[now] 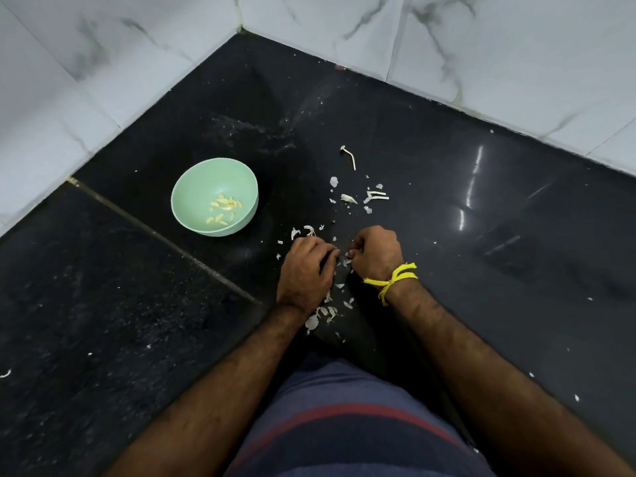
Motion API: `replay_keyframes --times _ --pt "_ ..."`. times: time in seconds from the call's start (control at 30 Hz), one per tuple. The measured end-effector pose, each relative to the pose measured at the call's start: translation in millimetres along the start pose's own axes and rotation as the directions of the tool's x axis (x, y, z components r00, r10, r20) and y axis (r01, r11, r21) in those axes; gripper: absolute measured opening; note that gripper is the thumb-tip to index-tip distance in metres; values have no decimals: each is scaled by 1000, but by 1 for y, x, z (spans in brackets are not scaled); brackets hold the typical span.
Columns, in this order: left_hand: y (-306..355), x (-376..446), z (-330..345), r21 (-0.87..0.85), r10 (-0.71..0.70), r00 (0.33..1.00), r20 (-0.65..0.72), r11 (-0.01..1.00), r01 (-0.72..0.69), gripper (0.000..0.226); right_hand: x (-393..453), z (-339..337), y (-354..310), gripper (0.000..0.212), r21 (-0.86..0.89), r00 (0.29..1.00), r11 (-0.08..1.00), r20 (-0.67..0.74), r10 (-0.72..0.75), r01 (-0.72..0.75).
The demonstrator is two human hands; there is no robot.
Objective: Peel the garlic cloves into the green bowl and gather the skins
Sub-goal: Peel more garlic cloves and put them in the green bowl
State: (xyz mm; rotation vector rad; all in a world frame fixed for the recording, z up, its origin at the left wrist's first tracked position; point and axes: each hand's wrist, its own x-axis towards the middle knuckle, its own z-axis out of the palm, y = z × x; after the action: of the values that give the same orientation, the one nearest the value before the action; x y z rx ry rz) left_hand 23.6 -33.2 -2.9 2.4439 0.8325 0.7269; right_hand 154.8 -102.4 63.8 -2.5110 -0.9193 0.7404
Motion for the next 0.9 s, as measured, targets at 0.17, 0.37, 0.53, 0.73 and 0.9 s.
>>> replay_keyframes --times 0.17,0.37,0.53,0.73,0.9 --pt "0 0 1 -9 -16 1000 -3 1000 16 11 -4 14 0 10 -119 994 990 -63 -84 76" --pt "0 0 -1 -19 -25 1000 6 1000 25 9 -2 9 -10 20 -212 994 971 7 -106 105" --pt "-1 -1 -2 -61 -18 1000 23 998 20 11 -3 12 -30 24 -415 987 897 10 -163 152" --pt "0 -1 -3 -72 -22 999 25 997 24 9 -6 15 -24 24 -432 975 877 23 -223 211" --pt "4 0 -8 -101 -16 1000 19 995 17 21 3 -2 15 6 124 990 983 -57 -127 133"
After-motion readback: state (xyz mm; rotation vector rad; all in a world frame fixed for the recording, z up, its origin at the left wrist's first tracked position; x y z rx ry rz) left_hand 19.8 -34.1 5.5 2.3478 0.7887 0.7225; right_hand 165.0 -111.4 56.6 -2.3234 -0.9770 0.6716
